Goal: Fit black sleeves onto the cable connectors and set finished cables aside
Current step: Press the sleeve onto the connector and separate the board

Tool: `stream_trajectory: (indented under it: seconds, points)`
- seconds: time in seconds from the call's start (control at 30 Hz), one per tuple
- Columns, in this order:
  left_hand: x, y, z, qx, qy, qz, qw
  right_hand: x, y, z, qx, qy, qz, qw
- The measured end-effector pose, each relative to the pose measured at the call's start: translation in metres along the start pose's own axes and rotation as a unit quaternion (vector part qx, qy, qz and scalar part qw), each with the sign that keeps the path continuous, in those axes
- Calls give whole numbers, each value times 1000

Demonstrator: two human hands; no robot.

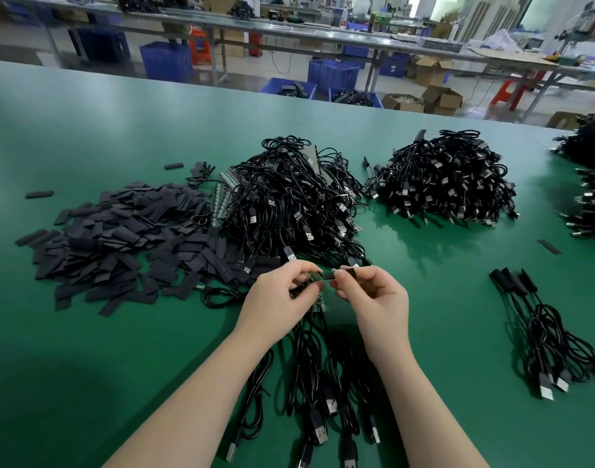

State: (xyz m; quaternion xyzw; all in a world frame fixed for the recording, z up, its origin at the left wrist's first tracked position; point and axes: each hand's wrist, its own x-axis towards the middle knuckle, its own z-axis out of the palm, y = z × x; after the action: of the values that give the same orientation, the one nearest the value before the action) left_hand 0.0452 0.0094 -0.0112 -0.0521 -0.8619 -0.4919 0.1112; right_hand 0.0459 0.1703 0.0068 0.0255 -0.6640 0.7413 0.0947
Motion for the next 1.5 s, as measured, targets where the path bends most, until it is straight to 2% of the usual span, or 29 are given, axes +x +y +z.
stream_trajectory:
  seconds: [0.3, 0.83, 0.97, 1.27, 1.5]
  points:
    - [-1, 9, -2, 6, -8, 47, 999, -4, 0, 3, -65, -12, -63, 996]
    - [0, 5, 0, 16, -18, 35, 999, -6, -1, 1, -163, -14, -147, 976]
    - [0, 5, 0, 18, -14, 25, 999, -7, -1, 2, -152, -10, -136, 979]
    - [1, 2, 1, -9, -14, 21, 1000, -4, -4, 3, -63, 12, -44, 997]
    - [-1, 4, 0, -9, -12, 36, 999, -1, -4, 1, -50, -1, -19, 999]
